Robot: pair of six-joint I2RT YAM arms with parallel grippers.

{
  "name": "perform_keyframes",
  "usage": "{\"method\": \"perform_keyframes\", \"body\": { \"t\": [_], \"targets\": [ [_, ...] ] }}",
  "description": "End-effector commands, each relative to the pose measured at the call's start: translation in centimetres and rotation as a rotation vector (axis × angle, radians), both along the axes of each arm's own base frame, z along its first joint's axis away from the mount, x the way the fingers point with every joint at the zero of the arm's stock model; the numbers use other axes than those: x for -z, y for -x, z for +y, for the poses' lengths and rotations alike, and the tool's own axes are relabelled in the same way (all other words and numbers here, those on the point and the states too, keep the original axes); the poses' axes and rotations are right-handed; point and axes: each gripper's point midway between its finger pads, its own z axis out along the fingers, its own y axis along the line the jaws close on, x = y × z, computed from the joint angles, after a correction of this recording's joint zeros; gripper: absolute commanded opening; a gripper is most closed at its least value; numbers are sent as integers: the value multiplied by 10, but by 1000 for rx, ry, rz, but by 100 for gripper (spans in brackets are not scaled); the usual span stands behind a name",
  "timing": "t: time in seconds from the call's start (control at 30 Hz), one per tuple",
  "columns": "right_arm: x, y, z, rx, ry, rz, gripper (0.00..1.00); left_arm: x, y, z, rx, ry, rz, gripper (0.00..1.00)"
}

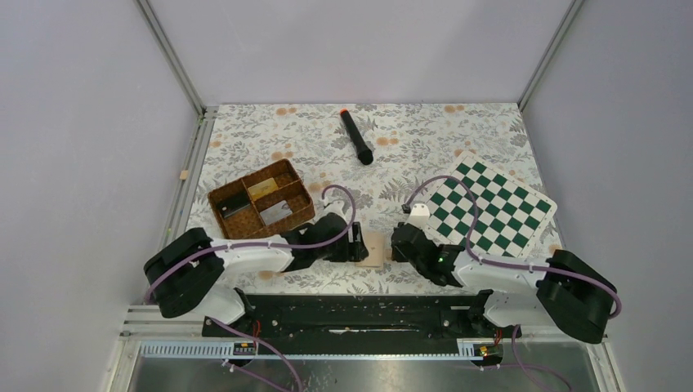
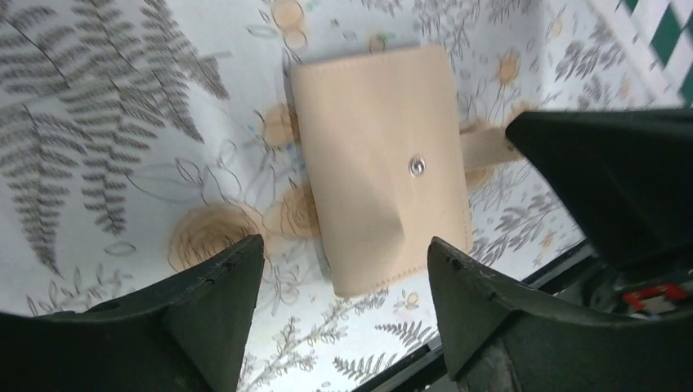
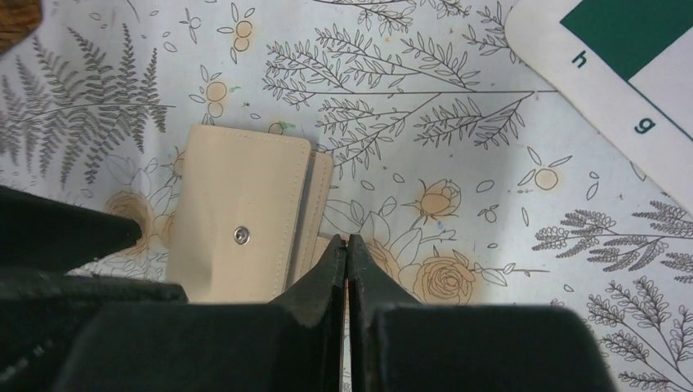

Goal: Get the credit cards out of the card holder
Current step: Open the card holder at the center of the board.

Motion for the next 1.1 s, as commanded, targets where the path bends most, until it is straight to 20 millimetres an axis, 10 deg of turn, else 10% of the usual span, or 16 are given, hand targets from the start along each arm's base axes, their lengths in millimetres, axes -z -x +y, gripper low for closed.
{"method": "perform_keyframes", "body": {
  "t": [0.0,0.6,1.07],
  "targets": [
    [-23,-6,12,22,-176,-49,0,-8,7,8,8,-171,-114,75],
    [-22,-3,5,22,-244,-61,0,-7,22,-34,140,-338,-272,98],
    [-18,-1,1,14,-250,-73,0,-4,14,-28,75,-396,-289,95]
  ]
}}
